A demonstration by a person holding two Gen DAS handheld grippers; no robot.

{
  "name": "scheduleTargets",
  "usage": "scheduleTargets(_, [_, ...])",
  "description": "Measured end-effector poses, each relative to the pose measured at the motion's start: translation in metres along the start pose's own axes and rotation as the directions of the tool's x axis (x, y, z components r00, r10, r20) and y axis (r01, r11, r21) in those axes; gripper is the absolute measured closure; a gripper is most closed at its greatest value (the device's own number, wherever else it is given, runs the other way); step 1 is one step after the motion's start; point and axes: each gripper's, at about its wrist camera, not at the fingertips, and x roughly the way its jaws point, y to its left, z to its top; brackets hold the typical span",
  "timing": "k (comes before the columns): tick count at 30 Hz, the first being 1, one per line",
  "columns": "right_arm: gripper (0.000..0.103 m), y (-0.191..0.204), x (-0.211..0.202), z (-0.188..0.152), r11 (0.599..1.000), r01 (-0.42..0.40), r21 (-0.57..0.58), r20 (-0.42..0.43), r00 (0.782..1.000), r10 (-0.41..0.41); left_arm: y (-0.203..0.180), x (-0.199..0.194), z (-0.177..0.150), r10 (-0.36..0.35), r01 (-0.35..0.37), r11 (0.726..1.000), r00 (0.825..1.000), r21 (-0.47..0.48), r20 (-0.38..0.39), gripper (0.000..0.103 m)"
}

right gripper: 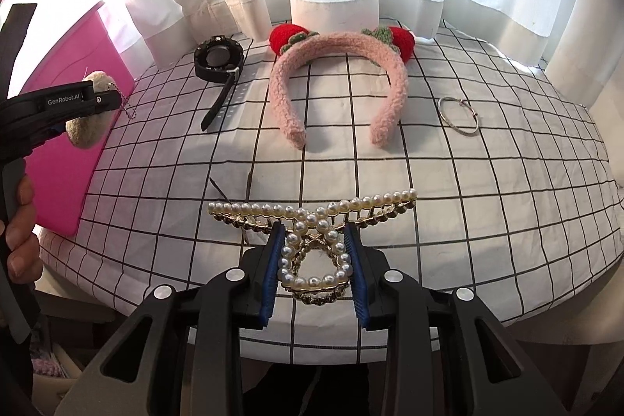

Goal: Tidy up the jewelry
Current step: 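Carry pearl clip and pom-pom over the pink tub and open both tools to drop them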

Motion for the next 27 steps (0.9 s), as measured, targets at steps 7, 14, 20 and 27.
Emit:
scheduleTargets(7, [0.073,0.01,-0.019,0.027,0.998,-0.019,-0.053,0.059,0.998,0.022,0.005,-0.04,0.017,-0.013,0.015,1.0,0.998,-0.025,0.068,0.055])
scheduleTargets(14, [0.073,0.036,-0.044,0.067,0.989,-0.074,-0.13,0.143,0.985,0.093,0.024,-0.095,0.042,0.01,0.002,0.998,0.985,-0.069,0.175,0.055])
scheduleTargets(20, [0.073,0.082,-0.061,0.108,0.963,-0.143,-0.23,0.199,0.961,0.191,0.062,-0.135,0.058,0.104,-0.071,0.987,0.964,-0.141,0.243,0.055])
scheduleTargets(27, [0.073,0.163,-0.081,0.148,0.89,-0.254,-0.378,0.21,0.913,0.35,0.133,-0.148,0.056,0.248,-0.185,0.943,0.945,-0.277,0.213,0.055])
